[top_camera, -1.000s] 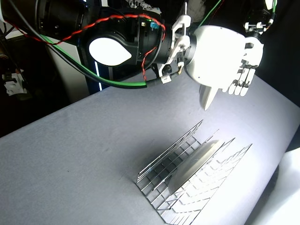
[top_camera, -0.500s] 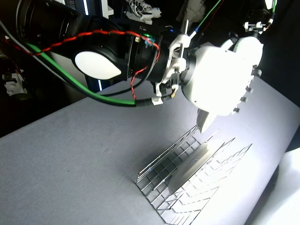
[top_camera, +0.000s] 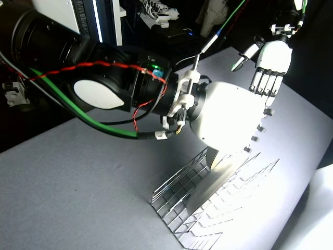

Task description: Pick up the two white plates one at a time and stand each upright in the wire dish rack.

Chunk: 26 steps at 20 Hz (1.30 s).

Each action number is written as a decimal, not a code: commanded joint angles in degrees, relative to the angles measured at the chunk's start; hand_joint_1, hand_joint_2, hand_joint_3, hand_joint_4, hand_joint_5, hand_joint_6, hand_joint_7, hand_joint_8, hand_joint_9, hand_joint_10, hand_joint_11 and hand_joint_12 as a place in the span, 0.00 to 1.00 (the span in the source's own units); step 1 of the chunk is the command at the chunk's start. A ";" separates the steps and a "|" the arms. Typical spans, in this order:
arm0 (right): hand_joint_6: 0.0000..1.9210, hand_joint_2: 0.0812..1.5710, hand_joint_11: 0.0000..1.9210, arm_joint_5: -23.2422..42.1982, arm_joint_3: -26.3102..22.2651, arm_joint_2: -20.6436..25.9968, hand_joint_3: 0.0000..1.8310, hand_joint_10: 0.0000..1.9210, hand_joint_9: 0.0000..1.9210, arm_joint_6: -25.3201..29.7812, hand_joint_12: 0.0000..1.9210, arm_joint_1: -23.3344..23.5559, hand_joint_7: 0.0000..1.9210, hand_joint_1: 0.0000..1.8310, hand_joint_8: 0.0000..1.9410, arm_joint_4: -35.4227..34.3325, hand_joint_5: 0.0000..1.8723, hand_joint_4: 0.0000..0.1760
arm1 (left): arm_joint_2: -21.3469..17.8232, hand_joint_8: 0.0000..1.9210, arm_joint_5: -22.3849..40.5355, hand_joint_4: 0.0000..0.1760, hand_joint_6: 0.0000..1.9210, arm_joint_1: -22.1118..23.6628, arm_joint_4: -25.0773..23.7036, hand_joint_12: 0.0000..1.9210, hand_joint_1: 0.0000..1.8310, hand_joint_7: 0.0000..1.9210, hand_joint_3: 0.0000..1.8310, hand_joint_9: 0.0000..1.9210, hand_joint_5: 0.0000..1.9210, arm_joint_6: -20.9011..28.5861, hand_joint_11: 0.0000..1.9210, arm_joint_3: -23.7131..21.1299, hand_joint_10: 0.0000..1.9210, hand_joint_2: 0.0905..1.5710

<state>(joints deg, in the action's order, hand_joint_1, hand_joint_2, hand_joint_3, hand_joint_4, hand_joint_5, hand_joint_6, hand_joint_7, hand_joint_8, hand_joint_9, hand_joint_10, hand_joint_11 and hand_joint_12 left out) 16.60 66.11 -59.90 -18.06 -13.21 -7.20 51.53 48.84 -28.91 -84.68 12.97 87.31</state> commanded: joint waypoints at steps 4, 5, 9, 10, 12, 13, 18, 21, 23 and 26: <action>0.47 0.67 0.48 7.63 1.82 -0.54 0.00 0.48 0.51 0.50 0.75 -1.35 0.55 0.82 0.40 3.80 0.51 0.00 | -0.41 0.00 1.33 0.00 0.00 0.59 3.49 0.14 0.00 0.06 0.00 0.05 0.06 0.06 0.00 -0.07 0.00 0.71; 0.47 0.67 0.48 7.77 2.53 -0.97 0.00 0.49 0.51 0.50 0.76 -1.54 0.55 0.82 0.40 5.14 0.51 0.00 | -0.41 0.00 1.33 0.00 0.00 0.59 3.47 0.12 0.00 0.06 0.00 0.05 0.06 0.06 0.00 -0.13 0.00 0.70; 0.48 0.67 0.47 7.80 5.86 -3.23 0.00 0.50 0.50 0.43 0.77 -1.60 0.52 0.81 0.42 11.11 0.51 0.00 | -0.42 0.00 1.33 0.00 0.00 0.60 3.45 0.16 0.00 0.07 0.00 0.06 0.07 0.06 0.00 -0.24 0.00 0.71; 0.47 0.67 0.48 7.79 6.48 -3.66 0.00 0.48 0.51 0.43 0.75 -1.57 0.54 0.82 0.40 12.80 0.52 0.00 | -0.41 0.00 1.33 0.00 0.00 0.60 3.45 0.17 0.00 0.07 0.00 0.07 0.08 0.06 0.00 -0.26 0.00 0.70; 0.46 0.67 0.48 7.78 7.21 -4.20 0.00 0.47 0.52 0.37 0.75 -1.67 0.53 0.82 0.41 16.11 0.52 0.00 | -0.35 0.00 1.33 0.00 0.00 0.60 3.45 0.16 0.00 0.07 0.00 0.06 0.07 0.06 0.00 -0.30 0.00 0.71; 0.47 0.67 0.48 7.79 7.27 -4.27 0.00 0.48 0.52 0.30 0.75 -1.72 0.53 0.82 0.41 17.33 0.52 0.00 | -0.32 0.00 1.33 0.00 0.00 0.60 3.45 0.17 0.00 0.07 0.00 0.06 0.07 0.06 0.00 -0.30 0.00 0.71; 0.48 0.67 0.46 8.47 7.26 -4.28 0.00 0.50 0.51 -0.21 0.77 -2.04 0.52 0.81 0.43 20.96 0.51 0.00 | -0.29 0.00 1.32 0.00 0.00 0.59 3.43 0.22 0.00 0.09 0.00 0.08 0.09 0.06 0.00 -0.38 0.00 0.71; 0.47 0.67 0.47 8.40 7.26 -4.13 0.00 0.49 0.52 -0.23 0.76 -2.06 0.53 0.82 0.41 22.40 0.51 0.00 | -0.31 0.00 1.32 0.00 0.00 0.57 3.43 0.18 0.00 0.07 0.00 0.07 0.07 0.06 0.00 -0.50 0.00 0.71; 0.44 0.66 0.48 8.20 7.29 -4.01 0.00 0.47 0.53 -0.22 0.75 -2.18 0.56 0.82 0.37 22.55 0.53 0.00 | -0.32 0.00 1.32 0.00 0.00 0.58 3.43 0.15 0.00 0.07 0.00 0.06 0.07 0.07 0.00 -0.65 0.00 0.71; 0.52 0.68 0.47 7.98 7.39 -4.05 0.00 0.51 0.51 -0.16 0.77 -2.05 0.52 0.81 0.43 19.68 0.47 0.00 | -0.31 0.00 1.32 0.00 0.00 0.58 3.41 0.15 0.00 0.07 0.00 0.06 0.06 0.07 0.00 -0.66 0.00 0.71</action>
<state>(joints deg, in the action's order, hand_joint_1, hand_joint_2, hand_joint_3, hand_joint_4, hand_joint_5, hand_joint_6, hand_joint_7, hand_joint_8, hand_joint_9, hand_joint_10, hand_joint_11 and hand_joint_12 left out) 17.54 73.12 -64.51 -18.00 -15.86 12.58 51.57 48.82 -28.84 -84.68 12.97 86.59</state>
